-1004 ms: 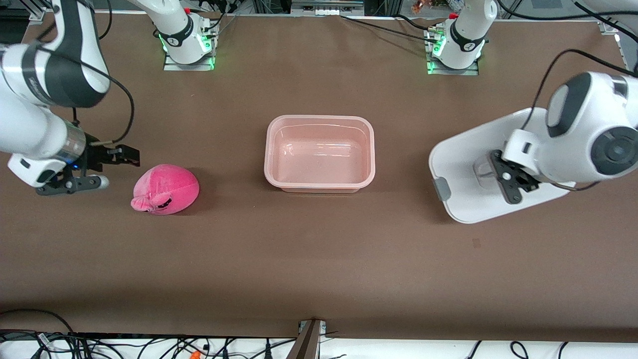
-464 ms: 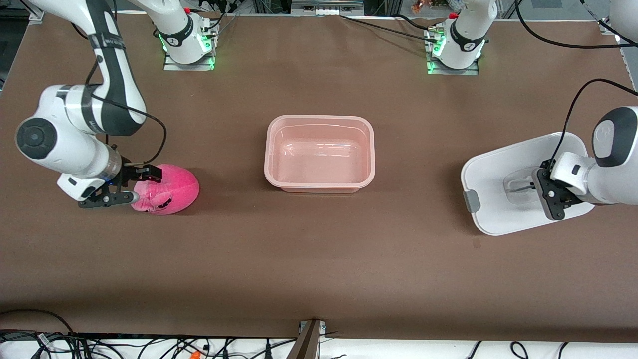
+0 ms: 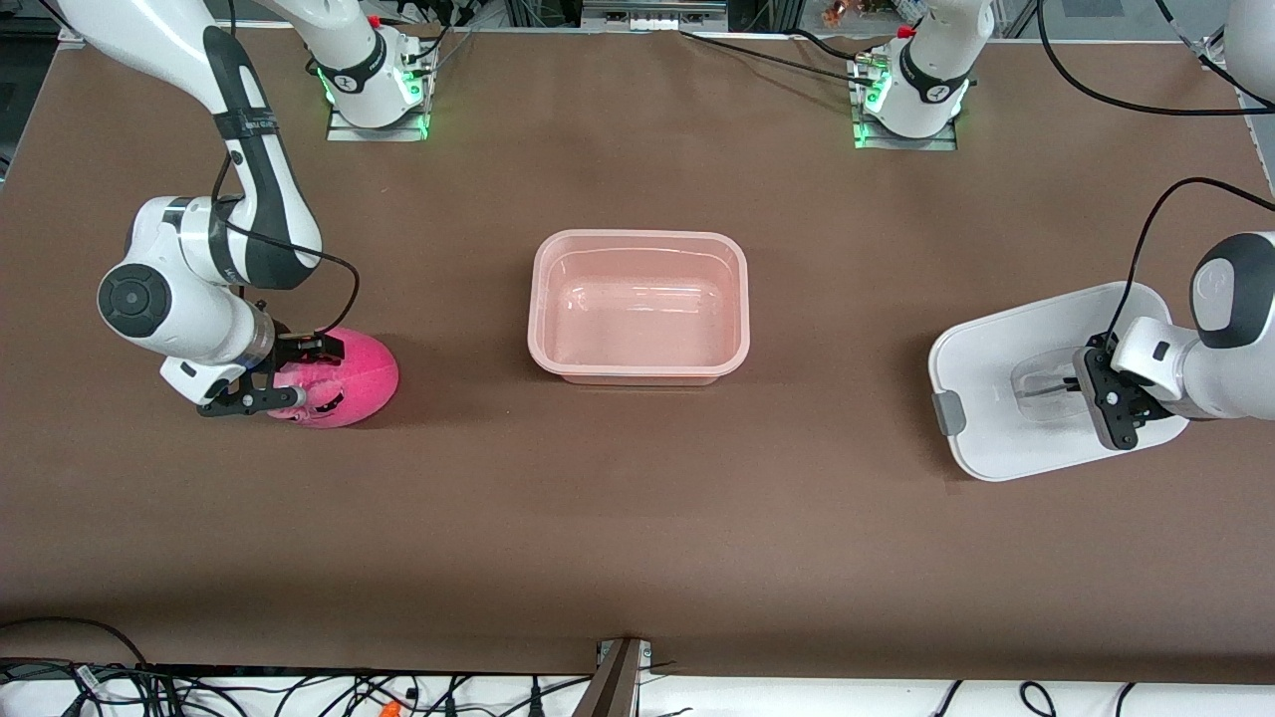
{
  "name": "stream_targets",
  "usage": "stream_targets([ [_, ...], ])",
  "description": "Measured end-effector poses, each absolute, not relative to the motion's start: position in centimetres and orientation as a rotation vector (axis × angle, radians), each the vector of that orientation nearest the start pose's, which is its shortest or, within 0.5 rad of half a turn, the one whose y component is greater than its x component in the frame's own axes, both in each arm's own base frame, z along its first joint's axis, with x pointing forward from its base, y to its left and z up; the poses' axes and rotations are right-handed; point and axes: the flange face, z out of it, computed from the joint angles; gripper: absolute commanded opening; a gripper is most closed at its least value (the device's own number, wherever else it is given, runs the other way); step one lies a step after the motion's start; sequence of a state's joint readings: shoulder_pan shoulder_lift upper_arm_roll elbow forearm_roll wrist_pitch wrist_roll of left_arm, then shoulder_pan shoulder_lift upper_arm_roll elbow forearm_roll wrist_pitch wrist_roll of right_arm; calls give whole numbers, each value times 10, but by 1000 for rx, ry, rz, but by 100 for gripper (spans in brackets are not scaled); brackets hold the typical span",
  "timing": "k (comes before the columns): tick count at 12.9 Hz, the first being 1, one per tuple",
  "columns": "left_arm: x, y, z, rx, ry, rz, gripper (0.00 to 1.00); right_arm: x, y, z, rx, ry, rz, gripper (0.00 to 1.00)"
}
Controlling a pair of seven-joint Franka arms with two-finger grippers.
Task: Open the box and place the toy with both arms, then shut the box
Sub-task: 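Grasp the pink plush toy with the right gripper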
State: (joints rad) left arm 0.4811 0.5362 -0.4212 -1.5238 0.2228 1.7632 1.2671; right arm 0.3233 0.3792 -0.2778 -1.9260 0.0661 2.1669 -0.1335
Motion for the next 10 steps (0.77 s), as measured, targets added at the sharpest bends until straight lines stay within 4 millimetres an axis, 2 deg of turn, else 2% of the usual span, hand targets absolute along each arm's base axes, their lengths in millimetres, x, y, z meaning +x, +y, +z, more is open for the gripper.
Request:
stream_targets([
  [1,656,100,350,-2653,1933,316,0,606,37,290,-3170,-253,198,0],
  [5,655,106,350,-2643,1952,312,0,606,37,291,-3165,-290,196,0],
  [7,656,106,350,-2643,1953,312,0,610,40,299,-3158,-335,179,0],
  [10,656,103,349,-2640,1959,312,0,618,65,324,-3132,-420,209,0],
])
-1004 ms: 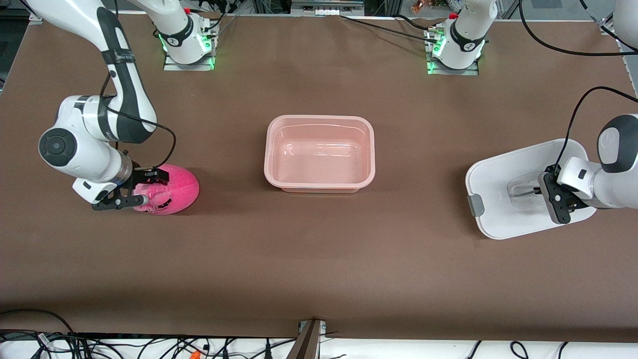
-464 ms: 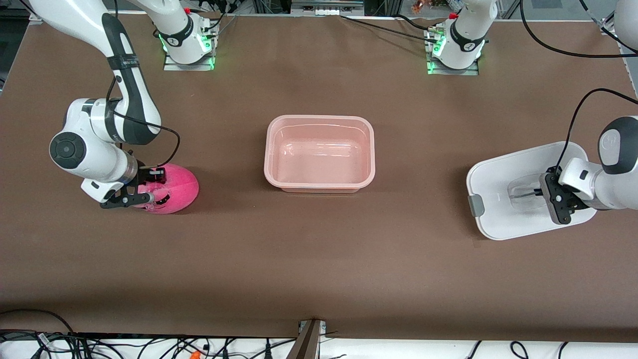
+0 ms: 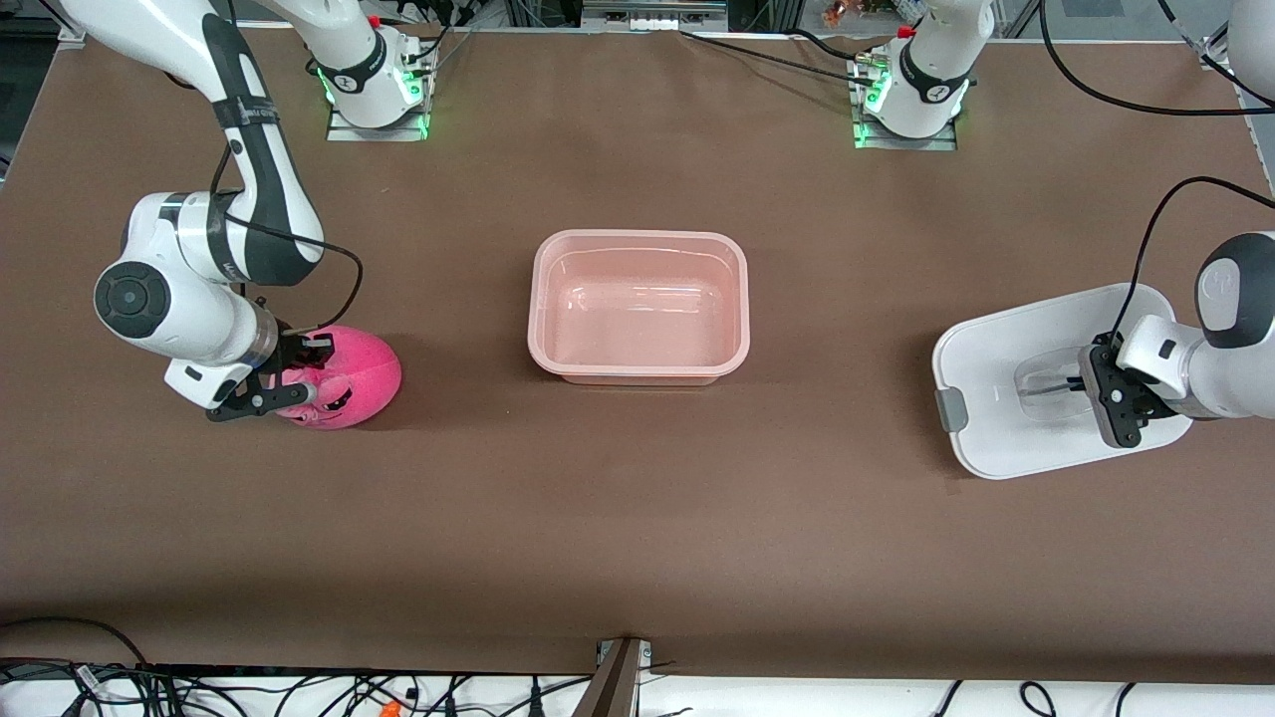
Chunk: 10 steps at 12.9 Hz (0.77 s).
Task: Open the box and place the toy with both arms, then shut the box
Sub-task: 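Grasp the pink plush toy with the right gripper, then carry the toy into the pink box and release it with the right gripper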
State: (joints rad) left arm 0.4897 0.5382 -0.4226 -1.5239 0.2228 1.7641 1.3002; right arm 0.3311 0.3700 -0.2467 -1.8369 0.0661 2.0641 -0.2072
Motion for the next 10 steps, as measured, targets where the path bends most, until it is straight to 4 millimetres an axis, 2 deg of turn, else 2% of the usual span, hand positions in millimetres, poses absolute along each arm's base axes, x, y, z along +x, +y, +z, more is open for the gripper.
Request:
stream_targets([
  [3,657,101,347,-2638,1965,313,0,630,89,368,-3095,-579,214,0],
  [5,657,101,346,-2638,1965,312,0,629,119,405,-3042,-753,273,0],
  [8,657,103,346,-2641,1962,310,0,612,189,452,-2938,-1051,303,0],
  [10,657,103,345,-2640,1961,308,0,594,252,472,-2845,-1284,247,0],
])
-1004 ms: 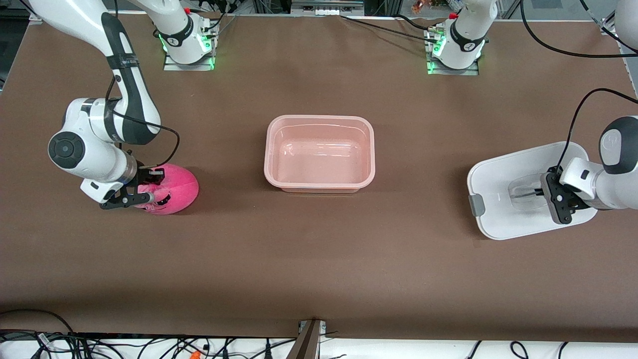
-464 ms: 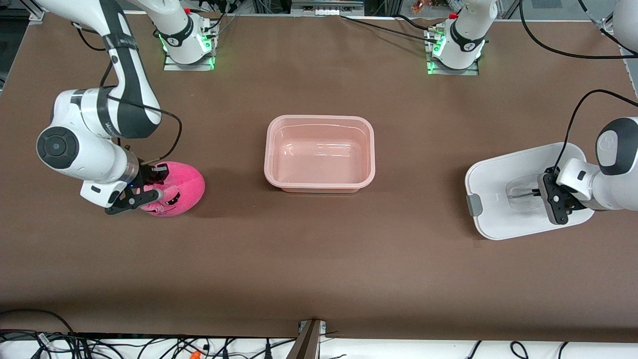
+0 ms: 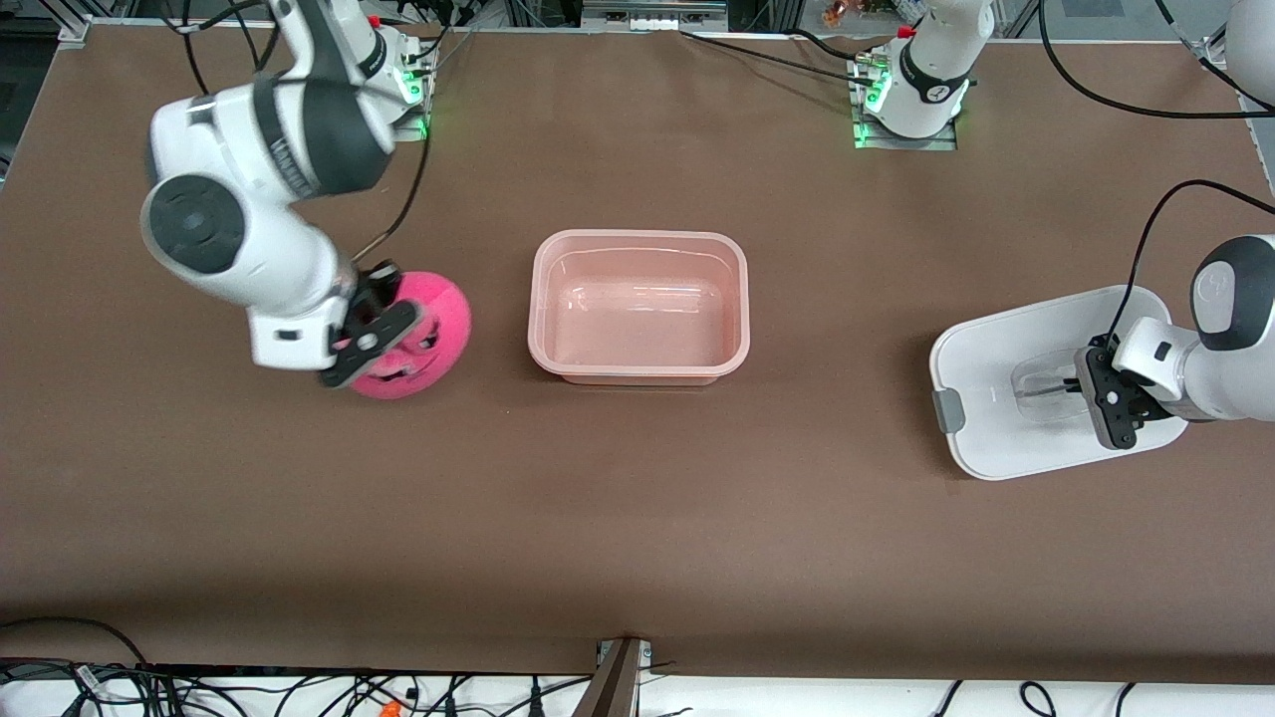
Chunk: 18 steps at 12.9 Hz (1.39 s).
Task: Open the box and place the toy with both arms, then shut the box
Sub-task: 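Carry the toy into the pink box and release it with the right gripper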
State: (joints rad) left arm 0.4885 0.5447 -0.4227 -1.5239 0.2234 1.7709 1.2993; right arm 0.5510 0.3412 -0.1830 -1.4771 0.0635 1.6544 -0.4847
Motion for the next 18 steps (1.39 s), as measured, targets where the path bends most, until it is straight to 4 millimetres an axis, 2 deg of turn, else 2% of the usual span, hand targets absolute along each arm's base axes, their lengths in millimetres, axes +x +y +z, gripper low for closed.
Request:
stream_targets([
  [2,657,105,345,-2624,1959,321,0,561,325,487,-2775,-1515,202,0],
  [5,657,106,345,-2620,1956,327,0,489,433,493,-2667,-1883,162,0],
  [7,657,106,345,-2620,1957,327,0,454,481,482,-2595,-2024,162,0],
  [8,657,106,345,-2619,1957,327,0,445,496,474,-2574,-2063,168,0],
  [10,657,106,345,-2620,1957,327,0,445,513,454,-2560,-2094,183,0],
  [13,657,107,344,-2621,1956,327,0,457,523,415,-2559,-2133,218,0],
  [18,657,106,344,-2619,1958,327,0,463,539,330,-2553,-2220,283,1],
])
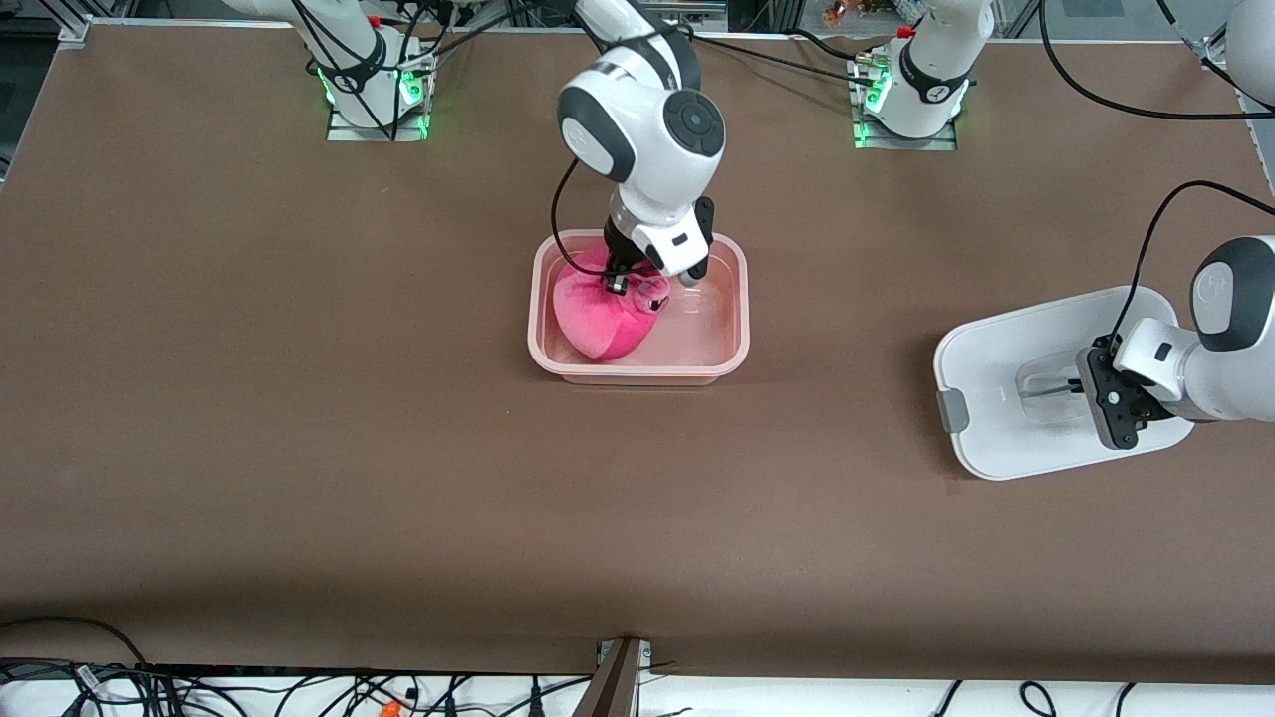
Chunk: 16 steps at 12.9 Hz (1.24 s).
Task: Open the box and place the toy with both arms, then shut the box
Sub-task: 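Carry the toy into the pink box and release it with the right gripper, then lower the lid onto the box with the left gripper while the right gripper withdraws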
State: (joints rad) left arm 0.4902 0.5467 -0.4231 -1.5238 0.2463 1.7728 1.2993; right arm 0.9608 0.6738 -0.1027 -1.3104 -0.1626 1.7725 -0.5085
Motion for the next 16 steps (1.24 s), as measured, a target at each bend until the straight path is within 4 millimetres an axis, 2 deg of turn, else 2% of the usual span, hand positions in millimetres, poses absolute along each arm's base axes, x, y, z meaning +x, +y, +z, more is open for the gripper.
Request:
stream_targets([
  [1,657,106,344,-2619,1958,327,0,465,541,314,-2551,-2229,283,63],
  [2,657,106,344,-2619,1958,327,0,466,544,298,-2549,-2234,274,100],
  [4,657,106,343,-2621,1960,329,0,470,551,277,-2548,-2240,211,100],
  [5,657,105,342,-2621,1962,330,0,471,555,275,-2566,-2217,164,100],
  [8,658,103,341,-2618,1966,325,0,471,567,283,-2636,-2114,28,100],
  [11,660,97,343,-2608,1977,308,0,473,571,295,-2661,-2074,-21,100],
  [12,663,90,349,-2593,1994,289,0,476,569,308,-2679,-2055,-38,100],
  [13,666,75,359,-2567,2022,258,0,488,561,336,-2732,-2003,-75,100],
  [14,668,56,372,-2533,2057,222,0,513,541,382,-2808,-1908,-178,100],
  [15,669,37,384,-2500,2088,192,0,544,508,436,-2866,-1784,-288,100],
  [16,669,20,395,-2467,2119,161,0,571,466,488,-2899,-1638,-363,100],
])
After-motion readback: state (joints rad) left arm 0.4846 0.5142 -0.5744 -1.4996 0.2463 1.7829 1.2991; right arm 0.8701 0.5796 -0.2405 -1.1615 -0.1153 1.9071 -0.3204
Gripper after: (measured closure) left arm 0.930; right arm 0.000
